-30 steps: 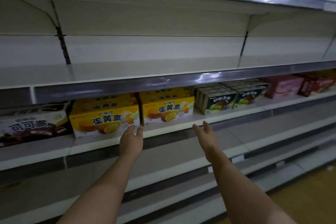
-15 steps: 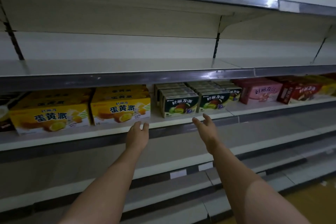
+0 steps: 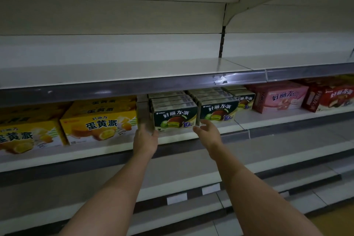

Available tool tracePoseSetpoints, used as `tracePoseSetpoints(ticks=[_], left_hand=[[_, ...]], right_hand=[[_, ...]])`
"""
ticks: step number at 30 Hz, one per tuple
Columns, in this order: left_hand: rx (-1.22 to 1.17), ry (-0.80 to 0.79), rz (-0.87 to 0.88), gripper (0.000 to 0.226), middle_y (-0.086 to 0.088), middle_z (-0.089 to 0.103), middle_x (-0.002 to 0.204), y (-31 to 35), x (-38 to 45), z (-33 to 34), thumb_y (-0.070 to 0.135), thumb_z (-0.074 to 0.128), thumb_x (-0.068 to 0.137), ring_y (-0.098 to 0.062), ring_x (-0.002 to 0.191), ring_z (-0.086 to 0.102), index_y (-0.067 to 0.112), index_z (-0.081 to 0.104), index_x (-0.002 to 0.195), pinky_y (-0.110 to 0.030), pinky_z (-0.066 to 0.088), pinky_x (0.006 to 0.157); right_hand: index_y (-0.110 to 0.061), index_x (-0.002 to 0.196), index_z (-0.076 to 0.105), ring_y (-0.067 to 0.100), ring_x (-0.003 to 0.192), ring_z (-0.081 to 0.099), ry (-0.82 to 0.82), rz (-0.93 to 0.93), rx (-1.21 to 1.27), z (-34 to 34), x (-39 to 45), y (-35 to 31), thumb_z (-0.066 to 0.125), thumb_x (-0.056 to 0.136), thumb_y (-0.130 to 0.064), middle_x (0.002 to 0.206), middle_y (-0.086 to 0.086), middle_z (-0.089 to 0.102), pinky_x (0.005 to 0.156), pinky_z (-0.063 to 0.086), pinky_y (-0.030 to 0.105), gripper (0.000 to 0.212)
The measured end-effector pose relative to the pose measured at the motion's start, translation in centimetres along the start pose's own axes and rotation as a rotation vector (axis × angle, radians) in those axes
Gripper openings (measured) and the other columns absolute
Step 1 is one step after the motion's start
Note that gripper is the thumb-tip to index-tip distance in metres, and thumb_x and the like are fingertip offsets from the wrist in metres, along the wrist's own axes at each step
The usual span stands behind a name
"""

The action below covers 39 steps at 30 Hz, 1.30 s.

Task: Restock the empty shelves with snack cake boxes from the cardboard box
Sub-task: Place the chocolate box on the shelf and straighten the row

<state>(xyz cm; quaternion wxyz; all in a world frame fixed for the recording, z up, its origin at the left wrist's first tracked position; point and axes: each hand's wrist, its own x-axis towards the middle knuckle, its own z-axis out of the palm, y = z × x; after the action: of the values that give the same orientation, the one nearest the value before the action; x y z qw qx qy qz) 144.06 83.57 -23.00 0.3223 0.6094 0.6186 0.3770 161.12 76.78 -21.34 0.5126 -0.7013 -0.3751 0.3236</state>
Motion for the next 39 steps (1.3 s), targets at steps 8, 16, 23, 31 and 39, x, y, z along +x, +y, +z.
tracePoseSetpoints(ticks=[8,16,23,31,39], left_hand=[[-0.089,0.016,-0.057,0.06,-0.015,0.047,0.142,1.2,4.3,3.0,0.034,0.051,0.097,-0.036,0.127,0.046,0.016,0.027,0.149,-0.043,0.041,0.101],[-0.245,-0.069,-0.16,0.072,-0.013,0.049,0.14,0.8,6.1,4.5,0.027,0.065,0.09,-0.033,0.125,0.047,0.022,0.024,0.149,-0.041,0.04,0.099],[-0.282,-0.056,-0.198,0.071,-0.001,0.05,0.129,0.6,7.1,5.7,-0.001,0.068,0.083,-0.028,0.121,0.049,0.014,0.035,0.144,-0.029,0.037,0.086],[-0.229,0.028,-0.116,0.067,-0.011,0.051,0.136,0.4,8.0,6.1,-0.002,0.067,0.084,-0.029,0.125,0.048,0.013,0.038,0.142,-0.028,0.036,0.09],[0.036,0.244,-0.139,0.06,-0.016,0.056,0.127,0.4,7.5,6.4,0.023,0.078,0.076,-0.037,0.115,0.055,0.009,0.045,0.124,-0.048,0.049,0.092]], right_hand=[[-0.012,0.127,0.054,0.027,0.111,0.056,-0.008,-0.027,-0.097,1.0,5.8,0.0,0.056,0.093,-0.019,0.124,0.011,0.06,0.086,0.043,0.03,0.035],[-0.009,0.128,0.048,0.033,0.105,0.057,0.05,-0.047,-0.283,1.9,8.3,1.7,0.053,0.092,-0.016,0.121,0.017,0.056,0.083,0.045,0.034,0.037],[-0.012,0.13,0.048,0.03,0.11,0.056,0.03,-0.123,-0.435,2.0,8.2,2.7,0.051,0.094,-0.016,0.122,0.012,0.057,0.086,0.046,0.033,0.036],[-0.01,0.135,0.043,0.033,0.117,0.053,-0.08,-0.073,-0.303,3.5,9.2,1.8,0.055,0.091,-0.019,0.128,0.016,0.055,0.094,0.043,0.034,0.047],[-0.011,0.112,0.059,0.026,0.087,0.059,0.161,-0.146,-0.345,0.6,8.7,1.8,0.05,0.096,-0.024,0.099,0.008,0.065,0.067,0.038,0.027,0.022]])
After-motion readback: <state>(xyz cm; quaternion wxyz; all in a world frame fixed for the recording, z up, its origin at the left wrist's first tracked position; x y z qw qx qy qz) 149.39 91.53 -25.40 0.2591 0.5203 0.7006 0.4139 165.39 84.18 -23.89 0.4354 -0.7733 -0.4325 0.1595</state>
